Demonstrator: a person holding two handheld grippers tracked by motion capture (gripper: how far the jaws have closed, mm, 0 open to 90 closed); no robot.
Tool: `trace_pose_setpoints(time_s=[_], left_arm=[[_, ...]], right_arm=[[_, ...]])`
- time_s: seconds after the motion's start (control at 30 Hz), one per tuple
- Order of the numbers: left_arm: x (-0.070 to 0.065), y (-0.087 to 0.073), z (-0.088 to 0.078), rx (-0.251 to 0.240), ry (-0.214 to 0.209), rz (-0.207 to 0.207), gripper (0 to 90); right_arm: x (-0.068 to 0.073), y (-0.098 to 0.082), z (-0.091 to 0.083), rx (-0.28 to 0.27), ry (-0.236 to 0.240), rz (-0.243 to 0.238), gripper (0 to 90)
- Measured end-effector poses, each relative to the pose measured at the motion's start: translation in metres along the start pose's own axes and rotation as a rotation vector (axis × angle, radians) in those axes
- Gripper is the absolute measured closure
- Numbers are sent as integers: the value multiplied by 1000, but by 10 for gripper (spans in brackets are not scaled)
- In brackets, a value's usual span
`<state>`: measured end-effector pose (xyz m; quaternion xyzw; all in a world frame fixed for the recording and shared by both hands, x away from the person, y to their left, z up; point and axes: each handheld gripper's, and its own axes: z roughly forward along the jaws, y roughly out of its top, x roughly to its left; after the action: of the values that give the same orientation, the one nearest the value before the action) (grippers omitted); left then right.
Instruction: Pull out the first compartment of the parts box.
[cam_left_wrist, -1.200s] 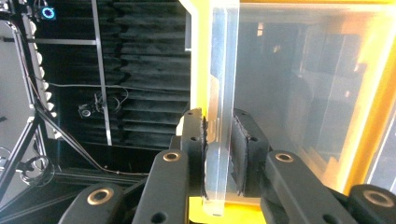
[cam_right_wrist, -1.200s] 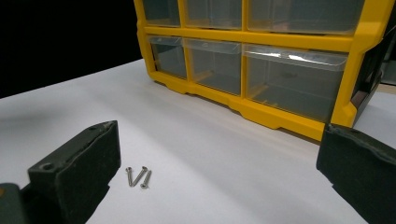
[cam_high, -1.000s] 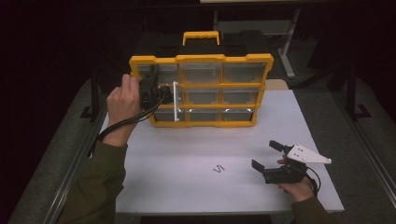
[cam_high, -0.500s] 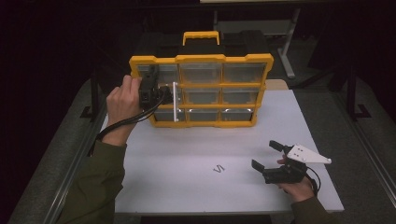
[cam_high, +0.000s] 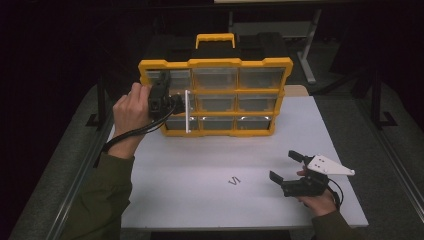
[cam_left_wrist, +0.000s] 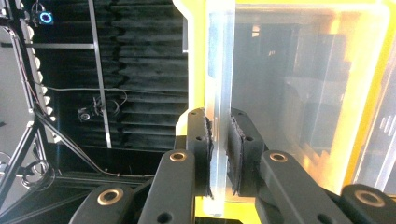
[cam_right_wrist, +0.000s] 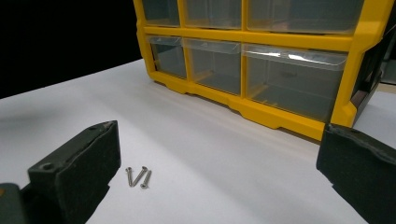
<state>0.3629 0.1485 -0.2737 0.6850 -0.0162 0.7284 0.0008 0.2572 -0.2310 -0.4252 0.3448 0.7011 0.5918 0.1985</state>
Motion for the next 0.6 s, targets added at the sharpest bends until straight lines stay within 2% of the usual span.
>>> trace_pose_setpoints(time_s=[0.6], left_arm=[[0,-1,-14,-9,1,-1,802]], right_arm=[[0,0,0,1,-2,1,0]])
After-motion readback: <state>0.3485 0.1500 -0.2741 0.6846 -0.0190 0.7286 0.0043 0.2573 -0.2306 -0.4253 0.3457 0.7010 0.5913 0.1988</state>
